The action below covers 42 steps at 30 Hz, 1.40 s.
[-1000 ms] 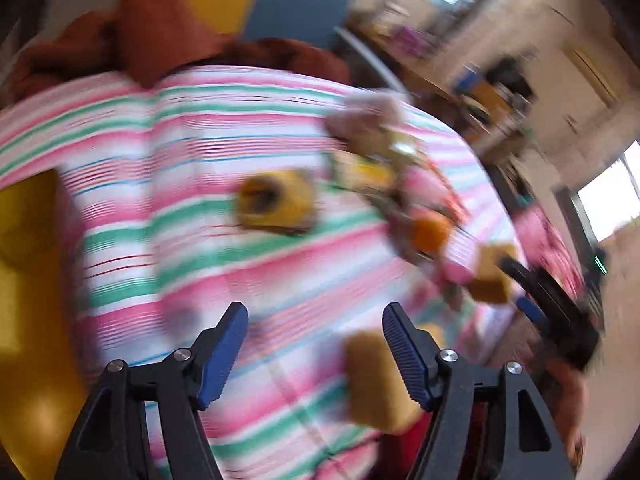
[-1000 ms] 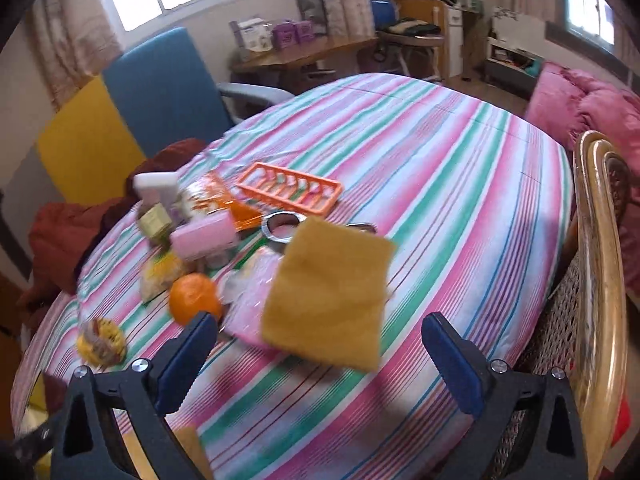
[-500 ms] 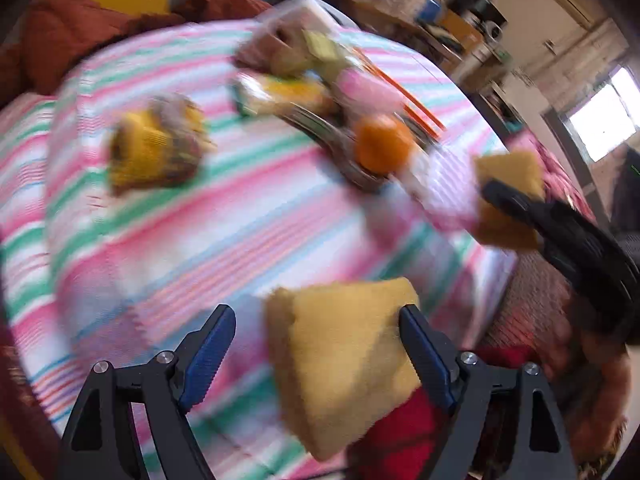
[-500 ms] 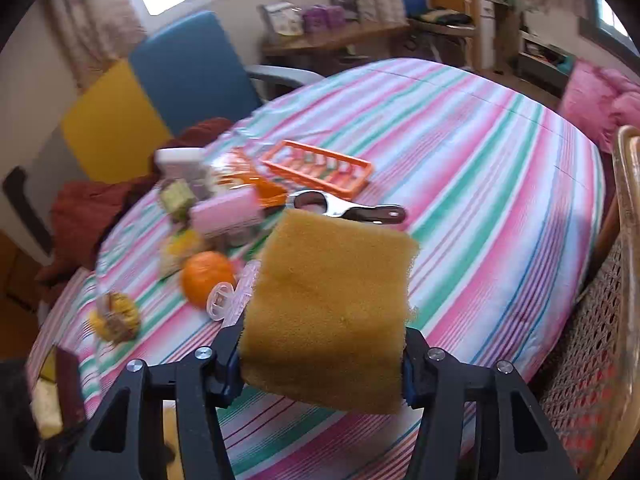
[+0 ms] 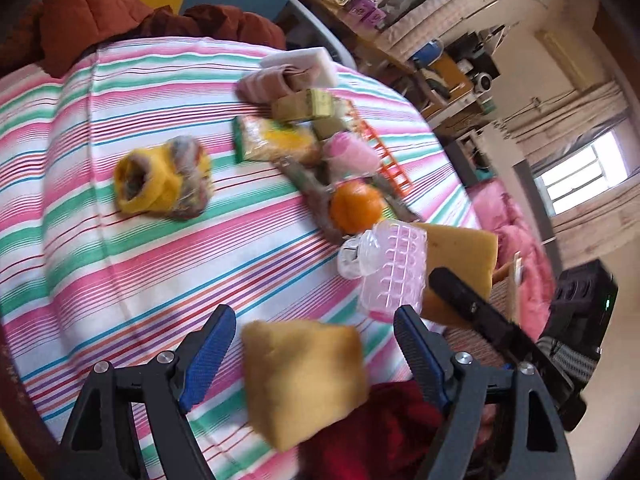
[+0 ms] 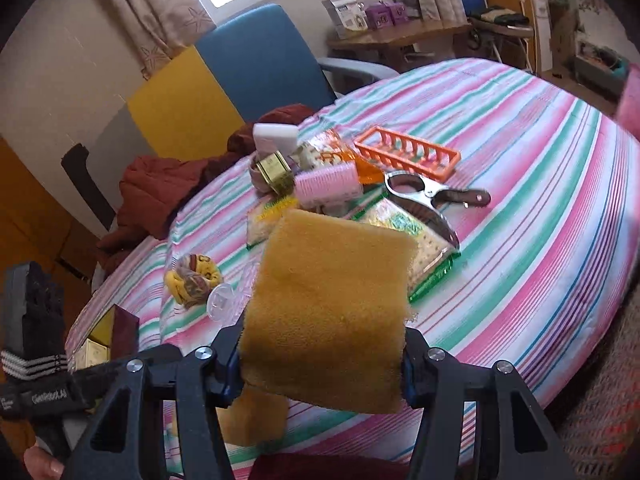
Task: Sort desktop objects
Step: 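Grasp the pink hair curler with the left tool while the right tool holds the sponge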
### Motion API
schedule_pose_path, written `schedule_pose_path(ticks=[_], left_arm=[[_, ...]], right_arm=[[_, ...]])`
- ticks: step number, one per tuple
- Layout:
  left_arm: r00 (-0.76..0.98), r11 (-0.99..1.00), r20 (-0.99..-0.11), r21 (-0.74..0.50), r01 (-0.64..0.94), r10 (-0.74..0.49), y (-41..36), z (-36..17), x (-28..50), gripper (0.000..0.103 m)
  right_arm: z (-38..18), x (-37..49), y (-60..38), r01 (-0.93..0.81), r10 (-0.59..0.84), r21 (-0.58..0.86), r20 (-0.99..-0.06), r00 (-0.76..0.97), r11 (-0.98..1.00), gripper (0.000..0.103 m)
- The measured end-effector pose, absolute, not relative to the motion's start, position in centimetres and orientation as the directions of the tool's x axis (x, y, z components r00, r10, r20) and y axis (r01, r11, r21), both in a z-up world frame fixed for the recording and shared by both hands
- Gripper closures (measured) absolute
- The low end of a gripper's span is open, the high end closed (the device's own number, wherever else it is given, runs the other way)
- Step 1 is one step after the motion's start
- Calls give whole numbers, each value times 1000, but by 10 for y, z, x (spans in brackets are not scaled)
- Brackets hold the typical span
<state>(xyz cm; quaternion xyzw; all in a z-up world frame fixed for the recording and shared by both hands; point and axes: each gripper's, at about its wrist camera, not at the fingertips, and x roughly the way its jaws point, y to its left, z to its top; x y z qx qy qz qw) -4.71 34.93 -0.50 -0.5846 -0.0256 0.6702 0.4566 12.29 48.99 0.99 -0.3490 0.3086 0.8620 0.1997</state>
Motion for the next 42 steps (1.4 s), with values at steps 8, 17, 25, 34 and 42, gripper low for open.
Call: schedule_pose_path(ticks=[8, 17, 25, 34, 42], left_arm=[[177, -506, -631, -734, -453, 756, 362, -6, -56, 20], [188, -479, -569, -796, -371, 800, 353, -7, -54, 61], [140, -526, -650, -706, -474, 747, 353, 0, -43, 62], [-9, -613, -742, -547, -570, 670, 343, 9, -36, 62], [-83, -643, -742, -514, -568, 666, 314, 14, -41, 62]], right_arm=[[22, 122, 487, -490, 33, 505, -672, -740, -711, 44], [23, 114, 473, -451, -13, 532, -656, -754, -716, 45], [14, 113, 468, -461, -23, 528, -675, -738, -713, 45], [28, 107, 451, -507, 174, 283, -714, -679, -814, 46], [28, 115, 466, -545, 226, 249, -718, -659, -800, 46]])
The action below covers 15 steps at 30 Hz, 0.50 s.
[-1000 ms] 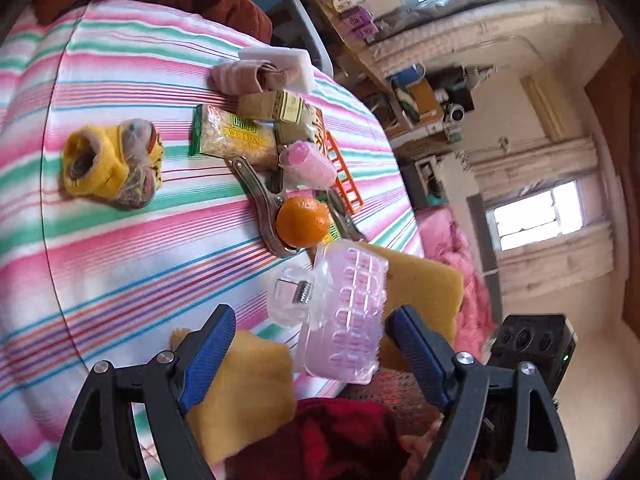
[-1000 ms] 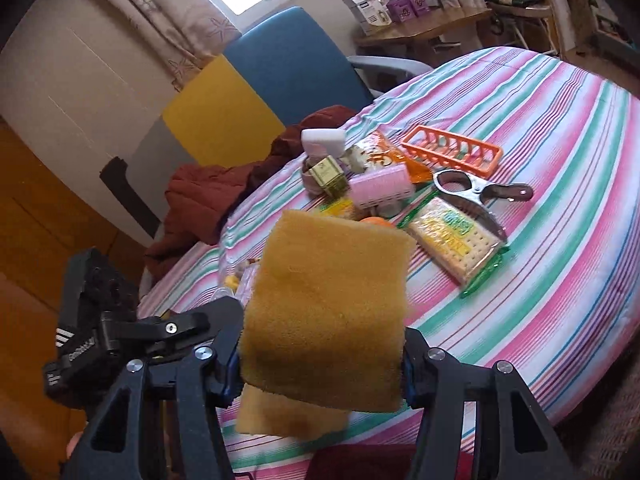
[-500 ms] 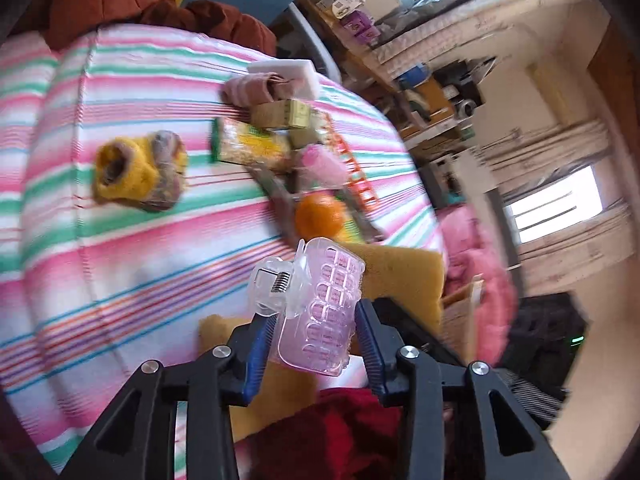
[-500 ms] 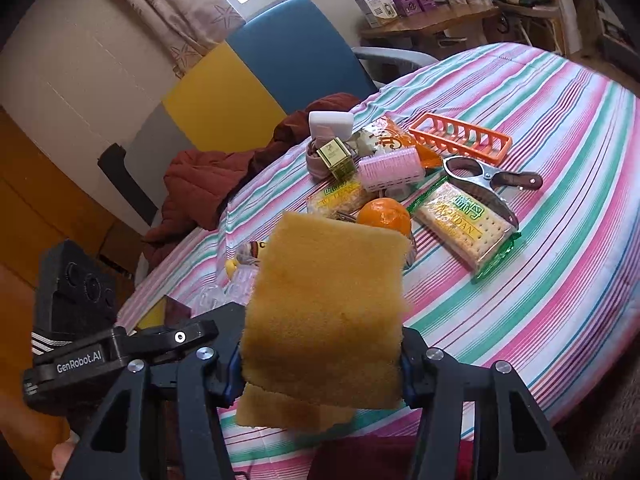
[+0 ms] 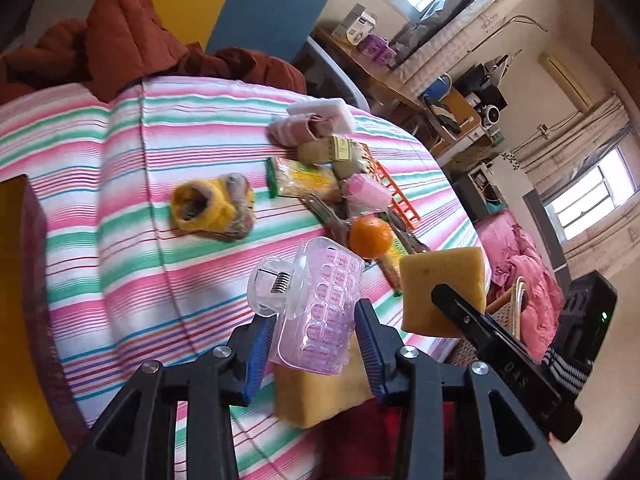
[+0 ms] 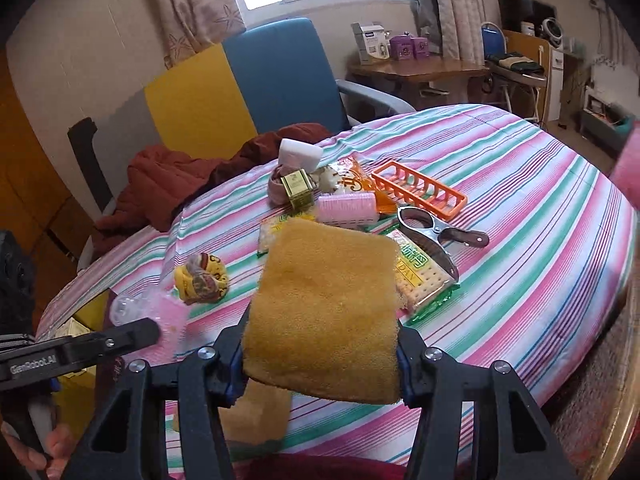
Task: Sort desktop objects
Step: 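Grasp the pink hair curler with the left tool while the right tool holds the sponge, then lower the sponge into the tray with the right tool while the left tool drops the curler there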
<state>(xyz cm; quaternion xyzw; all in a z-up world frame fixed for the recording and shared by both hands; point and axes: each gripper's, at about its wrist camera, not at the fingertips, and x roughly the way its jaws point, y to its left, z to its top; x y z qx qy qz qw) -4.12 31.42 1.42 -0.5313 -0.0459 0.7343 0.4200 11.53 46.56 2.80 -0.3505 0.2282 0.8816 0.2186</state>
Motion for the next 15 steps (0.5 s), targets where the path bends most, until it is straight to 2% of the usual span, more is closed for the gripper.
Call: schedule_pose_path(ticks=[7, 15], left_arm=[[-149, -669, -743, -473, -573, 653, 281, 21, -35, 62], [-289, -761, -743, -430, -485, 604, 204, 30, -57, 62]], right_arm=[[25, 116, 457, -538, 188, 275, -734, -653, -796, 46], [51, 78, 407, -386, 63, 311, -702, -709, -869, 46]])
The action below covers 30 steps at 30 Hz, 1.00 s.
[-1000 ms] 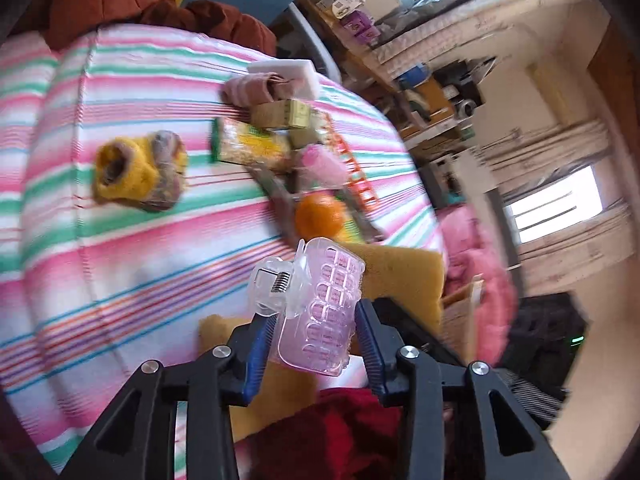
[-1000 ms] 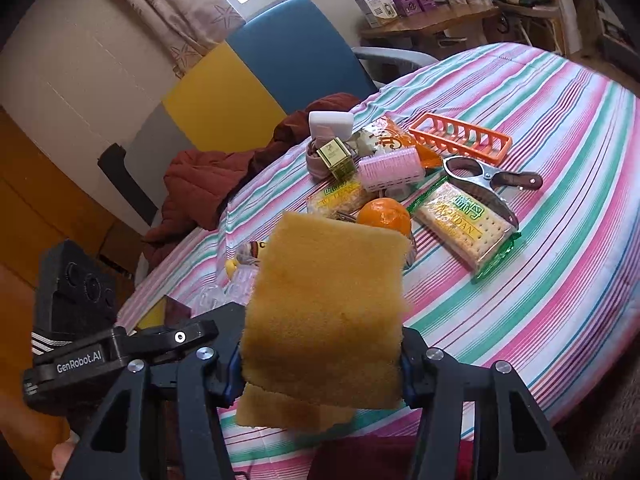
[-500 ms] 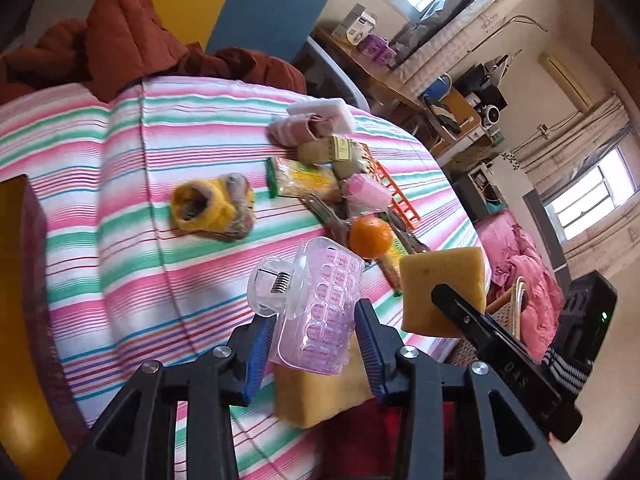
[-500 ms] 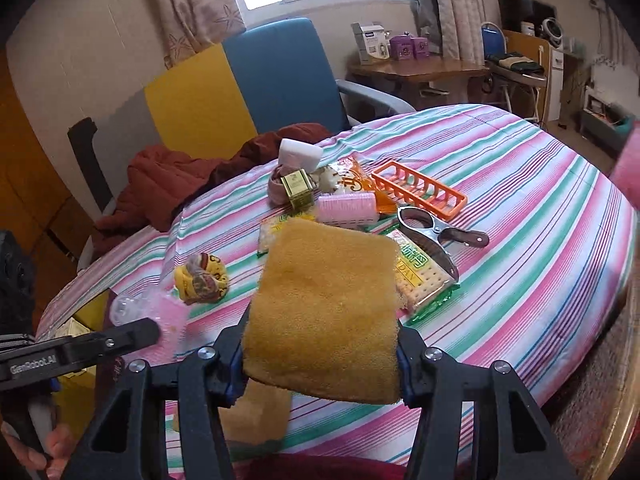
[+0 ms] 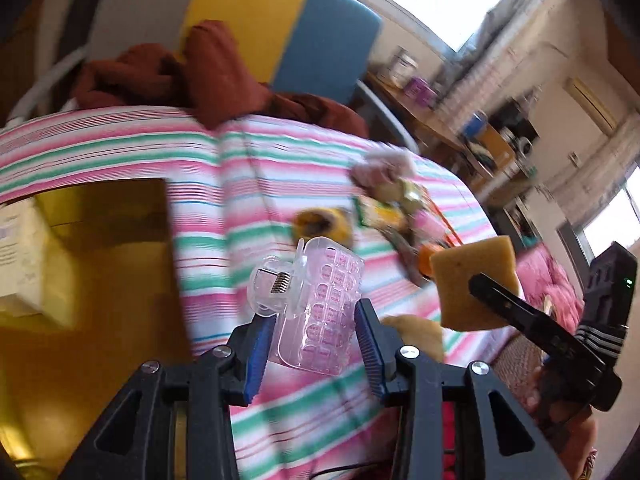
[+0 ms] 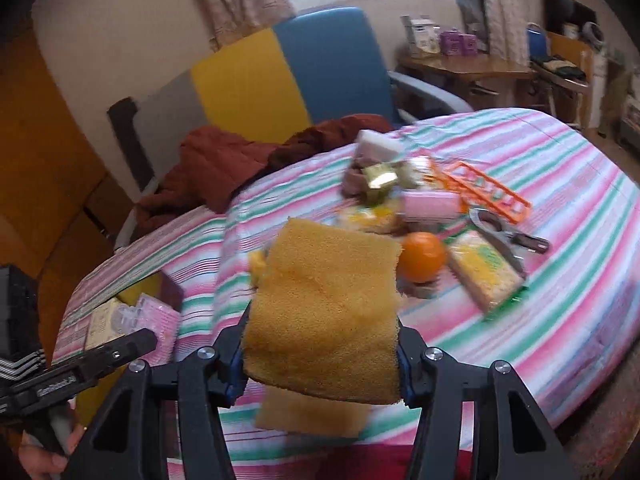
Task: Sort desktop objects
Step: 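Lower the sponge into the tray with the right tool while the left tool drops the curler there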
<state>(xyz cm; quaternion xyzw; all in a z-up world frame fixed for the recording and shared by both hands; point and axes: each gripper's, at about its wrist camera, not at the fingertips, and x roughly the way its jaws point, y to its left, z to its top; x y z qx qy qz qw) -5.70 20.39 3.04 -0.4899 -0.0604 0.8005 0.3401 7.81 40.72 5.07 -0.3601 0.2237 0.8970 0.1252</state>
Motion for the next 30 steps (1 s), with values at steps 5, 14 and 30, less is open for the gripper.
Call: schedule_pose_path(ticks=[5, 14, 30], left_arm=[[-346, -824, -762, -419, -383, 548, 146, 19, -81, 62], [-396, -886, -794, -382, -264, 460, 52, -1, -83, 62], [-434, -949, -851, -314, -30, 295, -47, -44, -95, 47]], right_arm=[[60, 37, 350, -233, -75, 340, -692, -718, -911, 46], [41, -40, 251, -40, -290, 397, -733, -615, -917, 46], [-16, -155, 138, 57, -350, 371, -796, -494, -927, 22]])
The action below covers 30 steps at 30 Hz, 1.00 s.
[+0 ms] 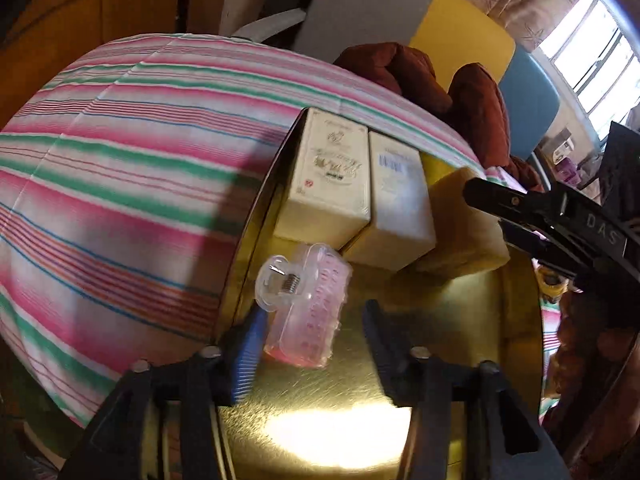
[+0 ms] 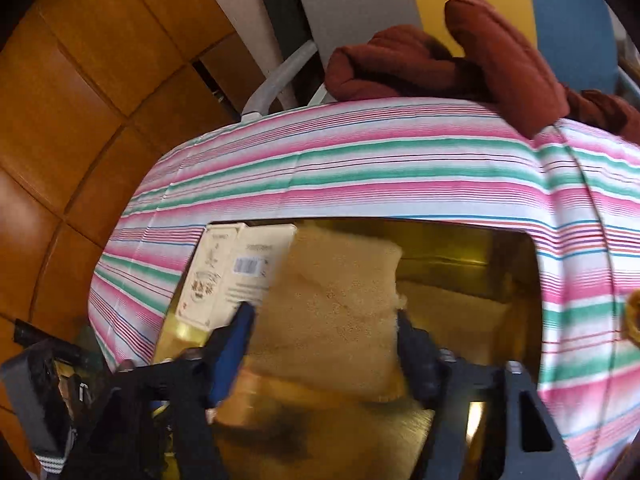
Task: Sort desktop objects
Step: 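Lower the sponge into the tray with the right tool while the left tool drops the curler there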
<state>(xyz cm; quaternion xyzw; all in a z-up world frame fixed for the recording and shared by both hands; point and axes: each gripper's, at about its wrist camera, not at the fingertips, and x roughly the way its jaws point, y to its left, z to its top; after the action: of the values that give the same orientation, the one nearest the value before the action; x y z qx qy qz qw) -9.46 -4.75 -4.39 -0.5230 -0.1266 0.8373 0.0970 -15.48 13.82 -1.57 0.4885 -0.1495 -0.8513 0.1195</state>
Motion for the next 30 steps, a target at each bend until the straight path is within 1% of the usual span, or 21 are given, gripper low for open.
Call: schedule_pose_path(ticks=[1, 3, 7, 8, 9, 10, 11, 12, 13, 14, 16, 18, 20, 22, 25, 28, 30], left_arm=[[-437, -946, -847, -323, -31, 303, -47, -43, -94, 44], [-451, -949, -843, -313, -31, 292, -46, -38, -93, 44], [-484, -955, -832, -294, -26, 270, -44, -30, -82, 44], [-494, -954, -826, -298, -26, 271, -44, -28, -79, 44], [-501, -953, -821, -303, -27, 275, -44, -28, -76, 44], [-503, -952, -819, -305, -27, 277, -46, -28, -78, 46], [-500, -954, -823, -297, -26, 270, -44, -29, -78, 46], [-494, -958, -829, -286, -30, 263, -41, -31, -79, 47], [-487, -962, -836, -271, -37, 255, -37, -33, -79, 49], [-480, -966, -842, -257, -44, 246, -36, -35, -77, 53], [-467, -971, -854, -235, -51, 231, -33, -40, -78, 55], [-449, -975, -867, -217, -48, 215, -33, -46, -81, 55], [-458, -983, -871, -180, -40, 178, -33, -48, -84, 59], [-463, -987, -874, -156, -22, 149, -33, -48, -88, 59], [-464, -982, -871, -188, 15, 159, -39, -47, -93, 59], [-456, -963, -862, -268, 40, 221, -45, -46, -92, 55], [-460, -955, -855, -293, 49, 239, -47, -43, -88, 54]], right_arm=[[-14, -156, 141, 49, -349, 377, -792, -501, -925, 16], [-9, -150, 147, 42, -363, 403, -769, -526, -914, 11], [0, -128, 161, 19, -350, 411, -749, -563, -911, 11], [2, -125, 163, 13, -348, 415, -746, -567, -910, 12], [3, -119, 166, 10, -349, 418, -745, -568, -908, 21], [3, -116, 166, 18, -355, 417, -748, -561, -909, 32], [2, -114, 165, 30, -355, 406, -758, -547, -913, 37], [0, -112, 162, 38, -341, 379, -779, -526, -924, 45], [-1, -110, 160, 46, -339, 369, -789, -512, -928, 50], [-4, -109, 159, 56, -346, 369, -794, -500, -928, 52], [-11, -109, 154, 61, -337, 352, -811, -477, -934, 53], [-18, -112, 150, 61, -326, 338, -821, -469, -939, 53], [-22, -118, 148, 58, -310, 321, -828, -468, -945, 53], [-25, -124, 146, 54, -292, 303, -833, -470, -951, 53], [-29, -138, 142, 41, -269, 284, -838, -475, -958, 53], [-30, -146, 141, 36, -274, 292, -837, -475, -956, 53], [-30, -147, 139, 44, -290, 307, -832, -472, -951, 53]])
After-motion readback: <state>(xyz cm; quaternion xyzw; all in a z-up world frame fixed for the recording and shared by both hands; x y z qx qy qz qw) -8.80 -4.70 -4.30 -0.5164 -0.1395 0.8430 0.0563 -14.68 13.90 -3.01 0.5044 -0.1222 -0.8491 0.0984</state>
